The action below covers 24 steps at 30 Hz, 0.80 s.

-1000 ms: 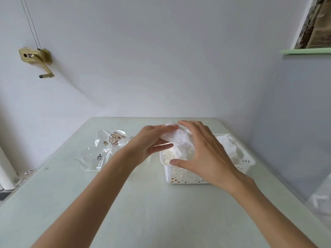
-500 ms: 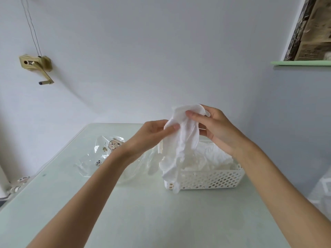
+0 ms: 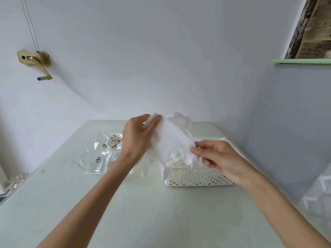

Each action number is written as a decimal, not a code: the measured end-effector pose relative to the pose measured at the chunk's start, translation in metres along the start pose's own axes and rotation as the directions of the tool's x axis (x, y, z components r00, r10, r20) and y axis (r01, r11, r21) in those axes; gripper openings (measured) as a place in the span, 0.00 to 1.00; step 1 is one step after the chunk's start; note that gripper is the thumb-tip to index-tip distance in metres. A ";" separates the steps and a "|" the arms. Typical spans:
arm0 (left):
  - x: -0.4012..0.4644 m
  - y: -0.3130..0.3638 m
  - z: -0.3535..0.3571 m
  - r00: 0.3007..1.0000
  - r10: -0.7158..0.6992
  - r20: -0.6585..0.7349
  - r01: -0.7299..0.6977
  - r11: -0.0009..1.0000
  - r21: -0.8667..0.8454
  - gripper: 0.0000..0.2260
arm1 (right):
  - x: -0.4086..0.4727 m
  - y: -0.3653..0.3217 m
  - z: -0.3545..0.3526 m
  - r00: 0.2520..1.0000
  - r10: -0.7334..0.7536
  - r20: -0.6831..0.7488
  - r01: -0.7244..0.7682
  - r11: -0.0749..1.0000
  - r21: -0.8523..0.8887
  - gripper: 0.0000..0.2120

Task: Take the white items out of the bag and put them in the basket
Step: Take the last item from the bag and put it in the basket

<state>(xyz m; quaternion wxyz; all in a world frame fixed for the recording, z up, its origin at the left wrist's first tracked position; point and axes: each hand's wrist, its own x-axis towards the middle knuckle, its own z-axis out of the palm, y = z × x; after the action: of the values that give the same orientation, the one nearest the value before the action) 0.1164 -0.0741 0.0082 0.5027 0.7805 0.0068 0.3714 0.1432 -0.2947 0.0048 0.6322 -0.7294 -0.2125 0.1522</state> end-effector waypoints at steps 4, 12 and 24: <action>0.004 -0.009 -0.015 0.997 -0.037 0.060 0.034 0.998 0.054 0.11 | -0.011 0.007 -0.026 0.996 0.075 -0.052 -0.086 0.963 -0.257 0.14; -0.013 0.014 0.000 0.885 -0.007 0.465 0.024 0.999 -0.030 0.08 | 0.022 -0.032 0.007 0.944 -0.165 0.285 0.303 0.777 -0.553 0.46; -0.021 0.014 0.002 0.923 -0.026 0.385 0.123 0.966 -0.229 0.12 | 0.030 -0.038 -0.017 0.977 -0.212 -0.012 0.212 0.966 0.149 0.07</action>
<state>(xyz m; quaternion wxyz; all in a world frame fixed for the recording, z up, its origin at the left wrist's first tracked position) 0.0972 -0.0906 0.0069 0.6022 0.7675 -0.1068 0.1922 0.1726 -0.2904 0.0461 0.6973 -0.6527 -0.2785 0.1008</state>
